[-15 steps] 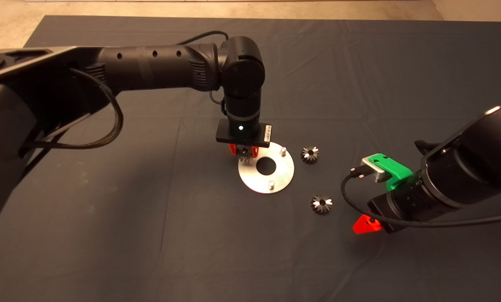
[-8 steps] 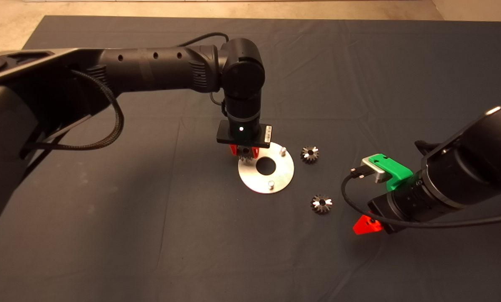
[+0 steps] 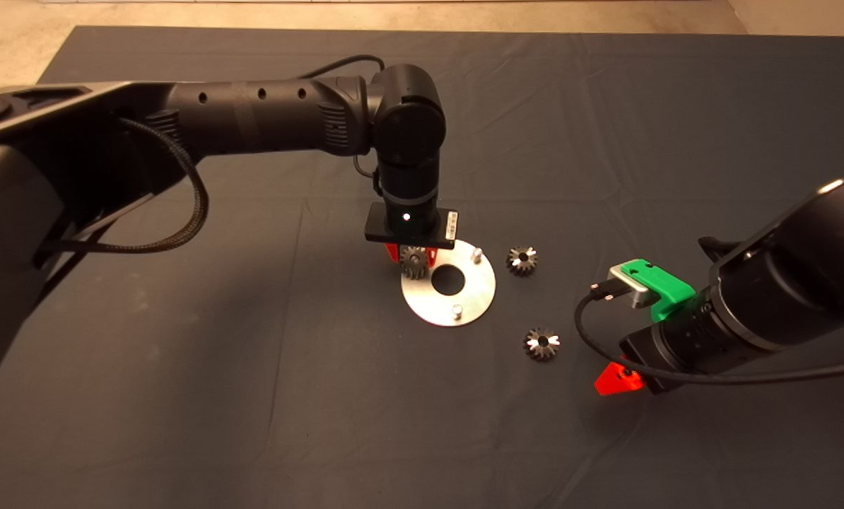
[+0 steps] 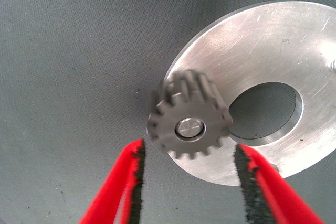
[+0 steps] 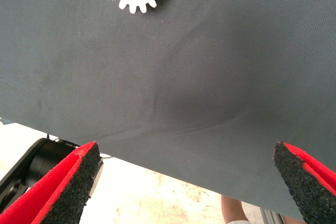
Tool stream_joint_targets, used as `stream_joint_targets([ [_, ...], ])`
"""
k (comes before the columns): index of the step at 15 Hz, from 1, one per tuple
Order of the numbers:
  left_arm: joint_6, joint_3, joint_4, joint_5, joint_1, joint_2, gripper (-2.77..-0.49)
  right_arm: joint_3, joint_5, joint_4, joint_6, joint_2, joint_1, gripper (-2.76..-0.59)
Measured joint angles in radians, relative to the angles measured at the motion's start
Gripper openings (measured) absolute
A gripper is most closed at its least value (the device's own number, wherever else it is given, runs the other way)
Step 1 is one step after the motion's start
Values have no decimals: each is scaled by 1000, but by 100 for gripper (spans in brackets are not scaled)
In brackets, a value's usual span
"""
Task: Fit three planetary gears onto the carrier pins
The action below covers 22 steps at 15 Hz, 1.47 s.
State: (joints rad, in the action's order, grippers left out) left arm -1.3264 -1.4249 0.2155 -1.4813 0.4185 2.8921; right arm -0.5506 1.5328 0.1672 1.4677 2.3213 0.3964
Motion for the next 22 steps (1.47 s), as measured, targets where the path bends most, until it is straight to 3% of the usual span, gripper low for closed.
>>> stream_joint_targets([
  [3, 1, 11, -1, 1, 0, -4, -208, 0, 0, 0, 0, 0, 0, -89],
  [4, 1, 29, 0, 2, 1, -16, -196, 0, 0, 0, 0, 0, 0, -89],
  [7, -17, 178, 0, 4, 31, -99, -184, -4, 0, 0, -1, 0, 0, -89],
  [8, -29, 254, 0, 5, 47, -143, -180, -16, -1, 0, -4, 0, 0, -89],
  [10, -64, 425, -3, -7, 57, -248, -180, -70, -1, 0, -36, 2, 0, -89],
  [12, -103, 599, -14, -36, 57, -358, -180, -164, 1, 0, -132, 25, 0, -89],
  [15, -153, 828, -41, -37, 66, -574, -180, -293, 1, 2, -244, 96, -4, -89],
  [17, -173, 930, -49, -46, 71, -725, -180, -350, 4, 2, -298, 158, -25, -89],
  [18, -179, 977, -56, -47, 71, -784, -180, -374, -4, 3, -321, 189, -34, -89],
  [19, -182, 1018, -63, -46, 71, -832, -180, -392, -11, 3, -342, 207, -38, -89],
  [22, -184, 1068, -80, -46, 76, -922, -180, -463, -2, 15, -413, 220, -41, -89],
])
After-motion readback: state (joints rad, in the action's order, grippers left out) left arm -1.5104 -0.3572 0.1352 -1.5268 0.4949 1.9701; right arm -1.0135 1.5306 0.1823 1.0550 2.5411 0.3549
